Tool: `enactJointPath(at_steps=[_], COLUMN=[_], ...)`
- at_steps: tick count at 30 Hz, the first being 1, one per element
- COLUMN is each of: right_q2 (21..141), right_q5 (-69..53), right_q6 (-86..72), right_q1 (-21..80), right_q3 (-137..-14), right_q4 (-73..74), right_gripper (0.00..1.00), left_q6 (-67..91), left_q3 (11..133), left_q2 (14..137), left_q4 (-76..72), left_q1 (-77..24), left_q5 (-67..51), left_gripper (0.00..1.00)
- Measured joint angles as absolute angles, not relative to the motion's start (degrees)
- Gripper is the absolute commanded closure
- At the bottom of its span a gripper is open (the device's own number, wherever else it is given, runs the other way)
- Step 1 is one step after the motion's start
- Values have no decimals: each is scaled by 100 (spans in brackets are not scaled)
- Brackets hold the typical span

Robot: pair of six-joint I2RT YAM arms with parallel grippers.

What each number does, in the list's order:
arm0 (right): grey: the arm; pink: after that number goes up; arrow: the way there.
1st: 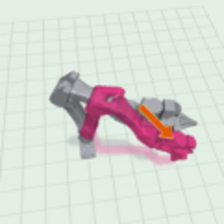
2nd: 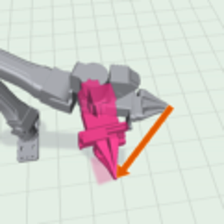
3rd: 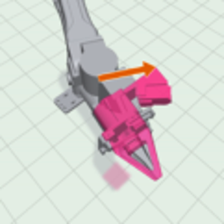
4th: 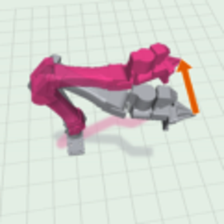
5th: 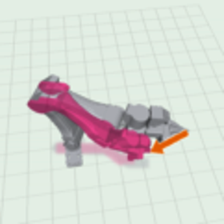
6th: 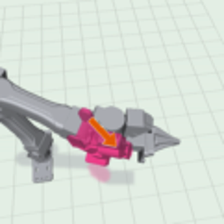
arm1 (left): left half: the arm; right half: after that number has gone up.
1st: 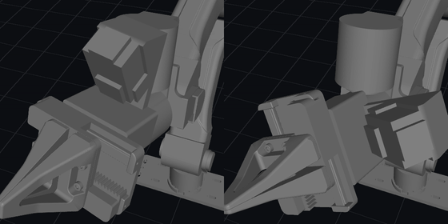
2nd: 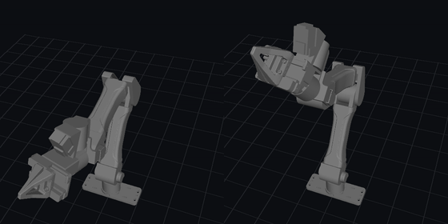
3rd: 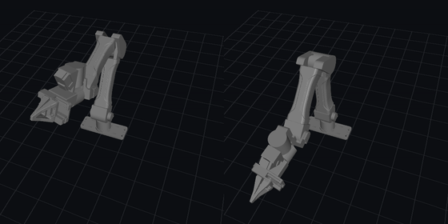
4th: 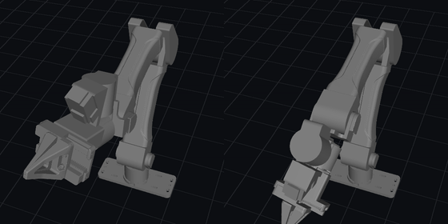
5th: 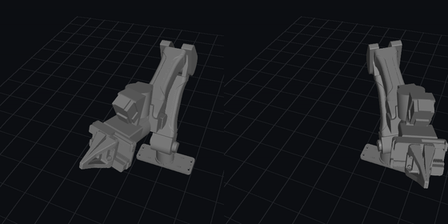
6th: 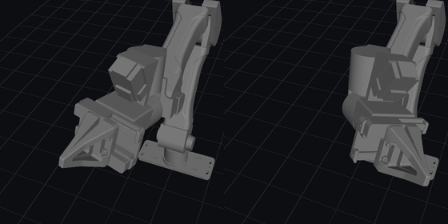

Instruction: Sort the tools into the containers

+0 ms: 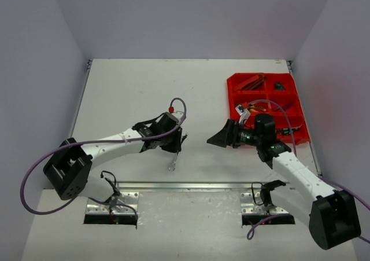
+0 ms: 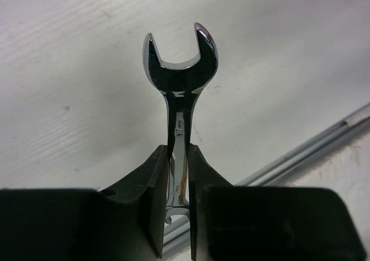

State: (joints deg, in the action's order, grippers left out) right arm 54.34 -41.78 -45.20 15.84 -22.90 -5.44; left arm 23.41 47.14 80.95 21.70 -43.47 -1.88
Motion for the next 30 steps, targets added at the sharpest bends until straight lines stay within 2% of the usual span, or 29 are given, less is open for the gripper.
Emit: enactJointPath(at_steps=[9, 19, 26, 30], right_q2=[5851, 6488, 6789, 6896], right_q5=[-2968, -2043, -1674, -1502], right_q6=[-5345, -5608, -5738, -5808], right_q1=[2441, 3273, 3592, 3681], right_q3=[-2189, -2422, -2527, -2571], right_q4=[-1430, -1498, -1577, -1682], right_gripper=[31, 37, 48, 82], left_q6=[2583, 2725, 2731, 2729], left_q3=[4409, 4339, 4288, 4205], left_q2=[7526, 7524, 7520, 7457], left_q4=[1209, 752, 573, 433], left_q1=[-4537, -4608, -4617, -4617], left_q5=[-1089, -1506, -1751, -1852], left_gripper=[100, 100, 100, 100])
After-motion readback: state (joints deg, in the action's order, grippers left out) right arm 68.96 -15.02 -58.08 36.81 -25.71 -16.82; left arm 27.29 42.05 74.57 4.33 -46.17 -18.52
